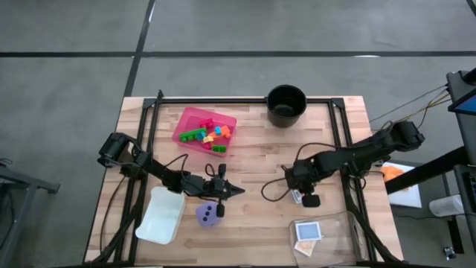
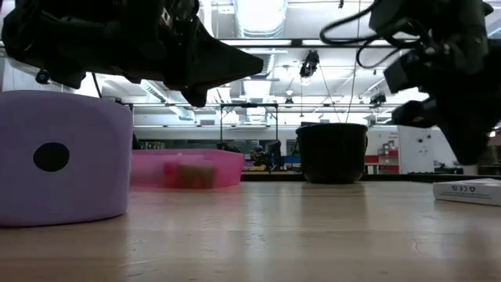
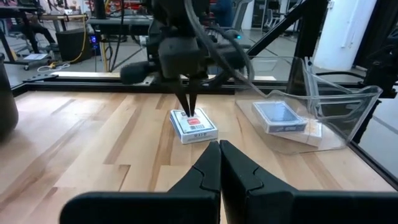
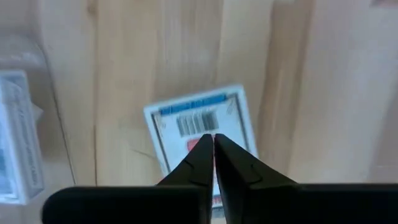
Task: Pick & Place Toys
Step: Put the white deck of cards into the transparent bin
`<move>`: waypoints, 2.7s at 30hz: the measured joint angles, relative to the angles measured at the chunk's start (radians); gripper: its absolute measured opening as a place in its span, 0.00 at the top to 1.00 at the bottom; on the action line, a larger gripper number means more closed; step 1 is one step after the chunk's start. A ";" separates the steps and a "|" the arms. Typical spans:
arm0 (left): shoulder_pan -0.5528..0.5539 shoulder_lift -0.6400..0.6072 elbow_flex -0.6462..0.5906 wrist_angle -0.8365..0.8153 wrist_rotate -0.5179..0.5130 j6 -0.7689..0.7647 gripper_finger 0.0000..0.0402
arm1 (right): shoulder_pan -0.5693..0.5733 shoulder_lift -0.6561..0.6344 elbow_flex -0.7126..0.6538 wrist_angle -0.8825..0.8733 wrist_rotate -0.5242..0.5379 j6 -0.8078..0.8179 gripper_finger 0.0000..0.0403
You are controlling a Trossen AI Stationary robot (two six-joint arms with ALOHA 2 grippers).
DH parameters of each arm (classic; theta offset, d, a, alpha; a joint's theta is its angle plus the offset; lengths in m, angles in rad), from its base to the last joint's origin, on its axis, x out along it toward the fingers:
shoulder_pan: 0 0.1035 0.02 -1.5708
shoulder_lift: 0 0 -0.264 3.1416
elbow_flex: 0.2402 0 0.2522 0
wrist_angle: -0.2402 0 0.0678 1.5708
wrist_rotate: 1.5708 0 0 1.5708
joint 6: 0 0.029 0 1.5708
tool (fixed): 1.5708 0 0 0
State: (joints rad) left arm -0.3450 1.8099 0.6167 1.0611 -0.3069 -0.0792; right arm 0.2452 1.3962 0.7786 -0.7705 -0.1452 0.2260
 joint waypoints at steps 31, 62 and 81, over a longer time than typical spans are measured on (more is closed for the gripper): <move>0.007 0.000 0.000 -0.024 -0.007 -0.016 1.00 | -0.121 0.215 0.139 0.505 0.217 -0.340 0.96; 0.021 0.000 0.002 -0.057 -0.026 -0.038 1.00 | -0.042 0.023 -0.053 0.313 0.178 -0.037 0.96; 0.024 0.000 0.002 -0.087 -0.037 -0.053 1.00 | -0.136 0.354 0.174 0.486 0.160 -0.210 0.96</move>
State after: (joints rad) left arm -0.3210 1.8099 0.6189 0.9740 -0.3441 -0.1319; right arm 0.1093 1.7502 0.9522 -0.2846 0.0149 0.0160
